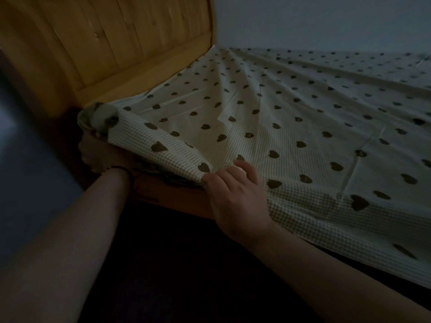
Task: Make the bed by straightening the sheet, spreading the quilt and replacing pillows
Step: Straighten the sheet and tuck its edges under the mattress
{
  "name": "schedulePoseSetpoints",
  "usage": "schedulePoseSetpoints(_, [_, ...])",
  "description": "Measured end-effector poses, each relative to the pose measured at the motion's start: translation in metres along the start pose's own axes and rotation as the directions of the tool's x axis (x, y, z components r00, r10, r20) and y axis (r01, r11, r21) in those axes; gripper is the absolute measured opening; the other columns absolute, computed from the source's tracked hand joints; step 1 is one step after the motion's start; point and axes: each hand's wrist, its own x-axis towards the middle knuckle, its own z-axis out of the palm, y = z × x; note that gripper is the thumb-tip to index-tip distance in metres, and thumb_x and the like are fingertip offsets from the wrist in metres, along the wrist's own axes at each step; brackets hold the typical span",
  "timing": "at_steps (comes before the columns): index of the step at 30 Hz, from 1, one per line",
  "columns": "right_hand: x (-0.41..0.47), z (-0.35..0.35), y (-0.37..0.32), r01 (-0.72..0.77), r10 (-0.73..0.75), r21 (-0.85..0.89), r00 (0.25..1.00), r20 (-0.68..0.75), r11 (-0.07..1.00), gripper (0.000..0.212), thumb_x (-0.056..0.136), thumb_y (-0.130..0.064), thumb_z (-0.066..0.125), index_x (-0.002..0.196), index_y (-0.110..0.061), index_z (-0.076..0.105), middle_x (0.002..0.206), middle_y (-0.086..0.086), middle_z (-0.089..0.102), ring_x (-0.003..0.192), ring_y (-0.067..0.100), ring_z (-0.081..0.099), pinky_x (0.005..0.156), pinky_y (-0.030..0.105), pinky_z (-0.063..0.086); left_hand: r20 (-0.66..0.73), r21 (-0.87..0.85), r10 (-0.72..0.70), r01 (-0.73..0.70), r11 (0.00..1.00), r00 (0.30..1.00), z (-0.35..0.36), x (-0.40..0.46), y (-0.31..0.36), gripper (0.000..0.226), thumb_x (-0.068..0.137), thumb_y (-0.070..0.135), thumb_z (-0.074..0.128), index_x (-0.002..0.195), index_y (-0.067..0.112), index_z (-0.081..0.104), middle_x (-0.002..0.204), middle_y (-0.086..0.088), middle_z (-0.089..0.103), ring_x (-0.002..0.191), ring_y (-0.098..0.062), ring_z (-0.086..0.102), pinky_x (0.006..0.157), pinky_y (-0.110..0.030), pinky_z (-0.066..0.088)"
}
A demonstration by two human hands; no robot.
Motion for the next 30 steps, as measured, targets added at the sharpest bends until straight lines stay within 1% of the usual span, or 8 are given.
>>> schedulePoseSetpoints(5, [-0.003,0.004,-0.008,0.004,-0.004,-0.01,0.997,0.081,1.0,0.009,0.088,-0.009,0.067,0.093,-0.016,0.069,0.081,-0.004,0.067,0.082,0.016,0.061,0.107,0.043,0.036,0.104,0.235,0.171,-0.191,0.953,0.98,-0.013,0.035,-0.026,0.034,0.094,0.028,0.046,0.12,0.016,0.064,0.124,-0.022,0.057,0.116,-0.044,0.052,0.092,-0.049,0.045])
schedulePoseSetpoints(8, [-0.004,0.004,-0.009,-0.008,0.013,-0.034,0.988,0.153,0.999,0.01,0.088,-0.009,0.067,0.094,-0.017,0.068,0.081,-0.005,0.066,0.082,0.016,0.061,0.107,0.041,0.033,0.126,0.044,0.276,-0.284,0.958,0.953,-0.017,0.04,-0.05,0.037,0.09,0.023,0.051,0.121,0.012,0.067,0.118,-0.023,0.063,0.108,-0.041,0.057,0.09,-0.041,0.046])
schedulePoseSetpoints(12, [-0.006,0.004,-0.012,0.025,0.003,-0.088,0.952,0.305,0.996,0.019,0.083,-0.009,0.069,0.101,-0.016,0.065,0.085,-0.004,0.066,0.083,0.018,0.062,0.104,0.038,0.03,0.189,-0.191,0.028,0.008,0.982,0.982,-0.027,0.029,-0.055,0.039,0.098,0.025,0.048,0.134,0.012,0.055,0.134,-0.013,0.057,0.121,-0.029,0.053,0.097,-0.033,0.042])
schedulePoseSetpoints(16, [-0.006,0.003,-0.011,0.072,0.019,-0.205,0.911,0.411,0.976,0.037,0.081,-0.013,0.06,0.117,-0.012,0.058,0.095,0.003,0.064,0.087,0.025,0.062,0.098,0.045,0.037,0.33,-0.572,-0.023,0.219,0.791,0.944,-0.03,0.031,-0.053,0.038,0.093,0.026,0.056,0.131,0.02,0.058,0.126,-0.004,0.062,0.111,-0.02,0.061,0.095,-0.036,0.052])
schedulePoseSetpoints(20, [0.002,-0.004,-0.015,0.042,0.028,-0.183,0.932,0.361,0.982,0.037,0.093,-0.017,0.052,0.13,-0.012,0.053,0.109,0.005,0.063,0.093,0.026,0.062,0.088,0.043,0.047,0.129,-0.483,0.206,-0.12,0.867,0.97,-0.044,0.047,-0.043,0.033,0.092,0.018,0.054,0.123,0.018,0.066,0.124,-0.001,0.064,0.114,-0.016,0.059,0.099,-0.03,0.048])
schedulePoseSetpoints(23, [0.001,-0.007,-0.021,0.065,-0.009,-0.118,0.907,0.42,0.991,0.045,0.096,-0.021,0.04,0.138,-0.008,0.053,0.126,0.008,0.064,0.111,0.026,0.064,0.094,0.04,0.049,0.031,-0.24,0.475,-0.455,0.858,0.88,-0.061,0.061,-0.048,0.039,0.096,0.014,0.047,0.134,0.017,0.057,0.14,0.003,0.05,0.129,-0.011,0.046,0.107,-0.018,0.033])
schedulePoseSetpoints(27, [-0.015,0.004,-0.026,0.082,-0.024,-0.077,0.822,0.569,0.994,0.053,0.093,-0.031,0.037,0.137,-0.009,0.056,0.136,0.009,0.061,0.123,0.023,0.06,0.103,0.035,0.037,0.153,-0.052,0.625,-0.625,0.779,0.766,-0.074,0.072,-0.074,0.041,0.102,0.022,0.044,0.142,0.033,0.044,0.159,0.004,0.024,0.143,-0.015,0.025,0.114,-0.026,0.02])
schedulePoseSetpoints(30, [-0.028,0.013,-0.037,0.03,0.009,-0.045,0.73,0.684,0.999,0.055,0.093,-0.036,0.036,0.14,-0.013,0.054,0.144,0.005,0.053,0.13,0.02,0.055,0.103,0.033,0.03,0.255,0.163,0.677,-0.721,0.674,0.691,-0.069,0.073,-0.114,0.047,0.101,0.012,0.045,0.147,0.022,0.038,0.161,-0.001,0.018,0.14,-0.034,0.03,0.112,-0.047,0.03])
